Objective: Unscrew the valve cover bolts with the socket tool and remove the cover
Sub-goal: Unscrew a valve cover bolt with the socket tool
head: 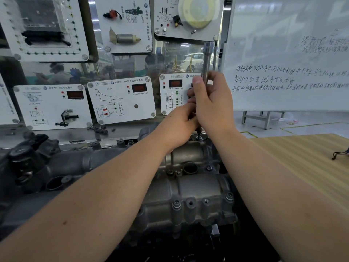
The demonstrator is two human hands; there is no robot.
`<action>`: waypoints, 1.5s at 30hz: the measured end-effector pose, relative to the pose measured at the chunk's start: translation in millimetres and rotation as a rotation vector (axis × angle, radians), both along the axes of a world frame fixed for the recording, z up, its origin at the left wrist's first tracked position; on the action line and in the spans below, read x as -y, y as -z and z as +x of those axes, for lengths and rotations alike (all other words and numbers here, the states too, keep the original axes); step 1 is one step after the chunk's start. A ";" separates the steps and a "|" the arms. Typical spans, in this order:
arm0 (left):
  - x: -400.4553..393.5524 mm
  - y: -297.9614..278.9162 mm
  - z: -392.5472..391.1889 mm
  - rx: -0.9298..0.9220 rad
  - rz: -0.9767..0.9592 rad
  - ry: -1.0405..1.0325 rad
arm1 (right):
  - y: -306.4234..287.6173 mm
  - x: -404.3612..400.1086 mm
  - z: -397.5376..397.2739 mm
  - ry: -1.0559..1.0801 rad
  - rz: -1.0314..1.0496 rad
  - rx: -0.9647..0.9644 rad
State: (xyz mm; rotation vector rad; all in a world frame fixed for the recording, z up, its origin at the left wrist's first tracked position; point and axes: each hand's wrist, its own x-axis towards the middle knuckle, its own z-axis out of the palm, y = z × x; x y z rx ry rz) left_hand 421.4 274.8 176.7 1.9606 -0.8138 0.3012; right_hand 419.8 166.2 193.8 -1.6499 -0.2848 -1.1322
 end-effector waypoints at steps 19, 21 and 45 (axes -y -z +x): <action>0.8 -0.2 -0.6 -0.026 0.005 -0.023 | 0.0 -0.5 -2.3 0.023 -0.027 0.029; 0.8 -0.8 -1.4 -0.037 0.003 -0.005 | -0.8 -1.1 -3.2 0.015 -0.010 0.019; 1.1 0.0 1.0 -0.025 0.008 -0.020 | 0.3 0.6 1.0 0.029 -0.059 0.015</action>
